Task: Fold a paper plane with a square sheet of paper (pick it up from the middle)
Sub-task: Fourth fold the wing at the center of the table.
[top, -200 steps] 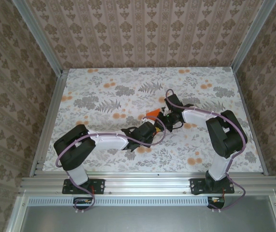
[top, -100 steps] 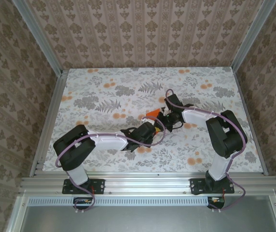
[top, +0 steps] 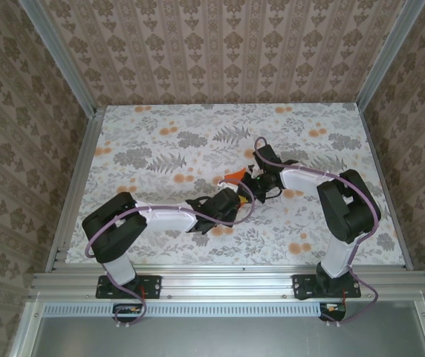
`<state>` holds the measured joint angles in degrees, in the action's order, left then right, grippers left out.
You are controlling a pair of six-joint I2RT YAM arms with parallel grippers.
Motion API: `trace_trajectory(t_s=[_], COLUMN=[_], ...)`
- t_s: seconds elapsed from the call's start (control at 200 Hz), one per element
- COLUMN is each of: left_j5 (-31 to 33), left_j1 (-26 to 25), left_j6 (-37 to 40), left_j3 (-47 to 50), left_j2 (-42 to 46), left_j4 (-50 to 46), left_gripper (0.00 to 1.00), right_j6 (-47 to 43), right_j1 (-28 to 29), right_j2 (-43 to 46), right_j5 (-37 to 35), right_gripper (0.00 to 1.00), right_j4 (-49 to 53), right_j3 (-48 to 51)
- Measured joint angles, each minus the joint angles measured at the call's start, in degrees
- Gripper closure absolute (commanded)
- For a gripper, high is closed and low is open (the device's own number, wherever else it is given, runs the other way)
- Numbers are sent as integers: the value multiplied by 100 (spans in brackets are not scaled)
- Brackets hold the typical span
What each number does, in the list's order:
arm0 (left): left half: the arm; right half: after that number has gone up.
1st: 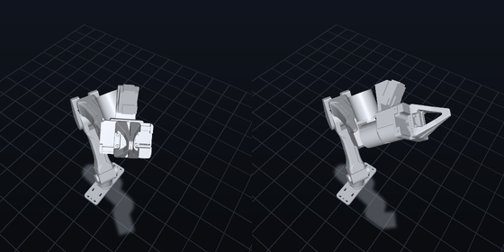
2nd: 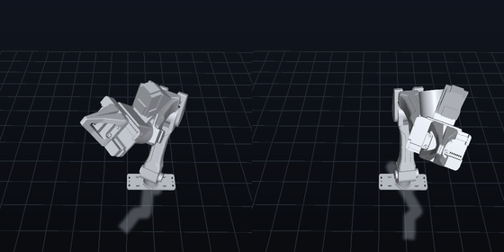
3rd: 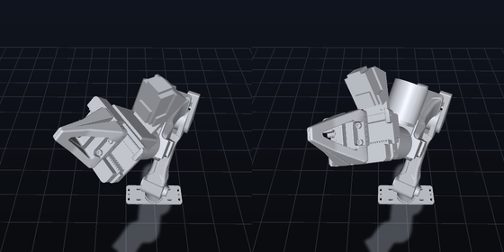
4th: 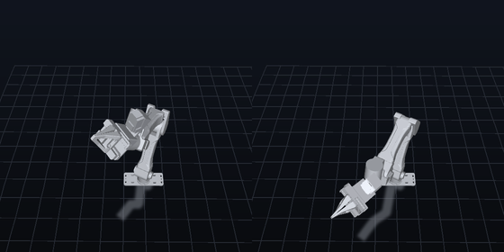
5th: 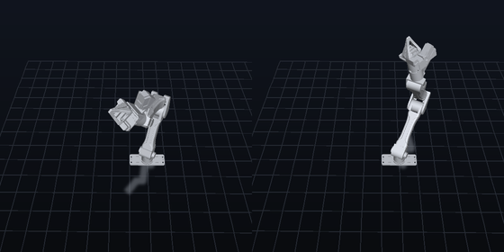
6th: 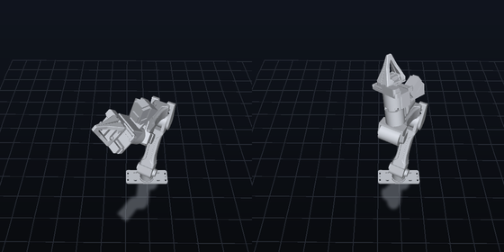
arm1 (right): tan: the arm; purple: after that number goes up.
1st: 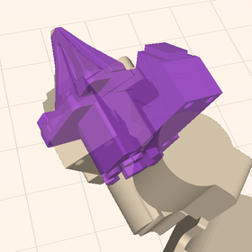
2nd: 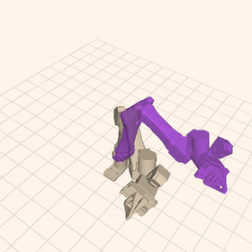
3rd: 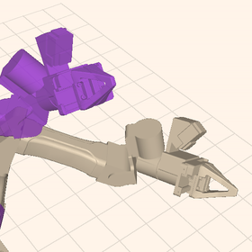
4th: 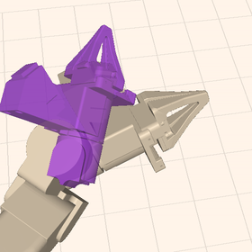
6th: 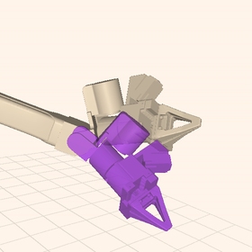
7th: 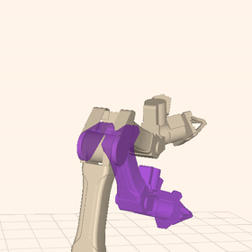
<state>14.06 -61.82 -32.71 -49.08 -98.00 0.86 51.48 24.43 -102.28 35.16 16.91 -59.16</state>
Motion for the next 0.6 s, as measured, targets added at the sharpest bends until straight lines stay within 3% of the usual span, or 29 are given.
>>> trace_trajectory(t_s=[0.21,0.325,0.49,0.6], left_j5=[-157,-354,-645,-820], left_j1=[92,229,343,424], left_j6=[-269,-461,-647,-774], left_j3=[361,664,903,1019], left_j2=[83,120,175,179], left_j4=[358,691,1143,1394], left_gripper=[100,100,100,100], right_j6=[-280,-529,-872,-1064], right_j1=[-17,-72,-214,-243], right_j2=[2,70,474,592], right_j5=[-50,-144,-199,-149], right_gripper=[52,45,44,52], right_j4=[264,533,721,715], right_j3=[-118,-264,-293,-293])
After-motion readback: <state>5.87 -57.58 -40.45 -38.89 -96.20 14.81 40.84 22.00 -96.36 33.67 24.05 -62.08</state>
